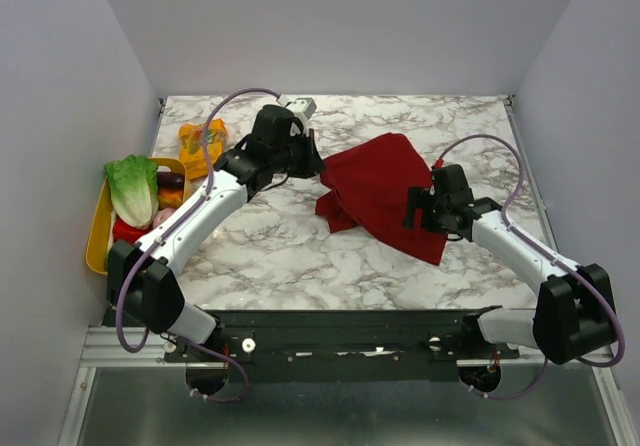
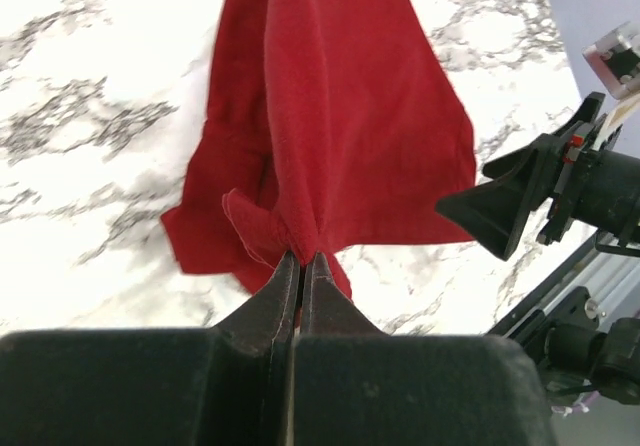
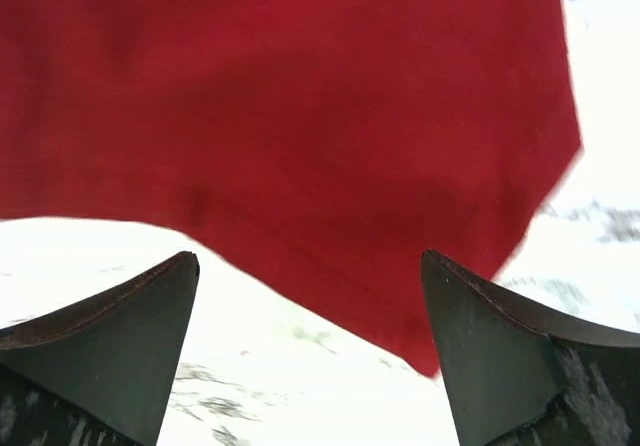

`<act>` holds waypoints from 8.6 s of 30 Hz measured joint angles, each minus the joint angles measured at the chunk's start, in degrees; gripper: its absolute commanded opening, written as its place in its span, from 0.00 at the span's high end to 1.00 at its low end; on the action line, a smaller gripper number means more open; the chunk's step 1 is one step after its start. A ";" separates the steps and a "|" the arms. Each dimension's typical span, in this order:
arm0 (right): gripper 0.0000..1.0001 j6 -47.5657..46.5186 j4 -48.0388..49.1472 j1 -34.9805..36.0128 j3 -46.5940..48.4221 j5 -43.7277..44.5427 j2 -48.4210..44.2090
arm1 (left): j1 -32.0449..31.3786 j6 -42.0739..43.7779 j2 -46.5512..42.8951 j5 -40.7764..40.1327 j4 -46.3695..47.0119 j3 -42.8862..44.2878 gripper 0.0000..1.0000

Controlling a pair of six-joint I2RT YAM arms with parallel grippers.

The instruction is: Pin the brooch onto the clothing

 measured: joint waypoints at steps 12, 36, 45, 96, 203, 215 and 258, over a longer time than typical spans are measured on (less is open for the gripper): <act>0.03 2.51 -11.45 0.00 2.71 6.99 6.34 | 5.27 1.92 -5.70 -1.64 -4.90 5.84 1.00; 0.09 11.26 -6.05 11.58 6.99 -6.47 18.64 | 6.40 3.10 -6.34 -0.87 -5.60 1.84 1.00; 0.52 9.70 -11.28 20.50 16.31 0.44 27.85 | 6.56 2.99 -7.74 -0.87 -6.12 -0.26 1.00; 0.99 -14.47 -0.17 6.05 44.54 9.73 -7.65 | 4.50 3.19 4.04 -7.37 -6.51 40.33 1.00; 0.05 3.34 -0.98 -10.56 8.79 -10.51 6.93 | 14.71 -3.17 22.88 -16.24 9.97 11.06 0.15; 0.04 3.02 1.36 -9.35 8.76 -12.17 13.66 | 18.82 -2.49 50.97 -11.50 0.98 41.46 1.00; 0.01 9.07 -2.16 -9.38 19.12 -5.57 17.88 | 22.75 -0.42 47.25 -15.45 -9.84 40.65 1.00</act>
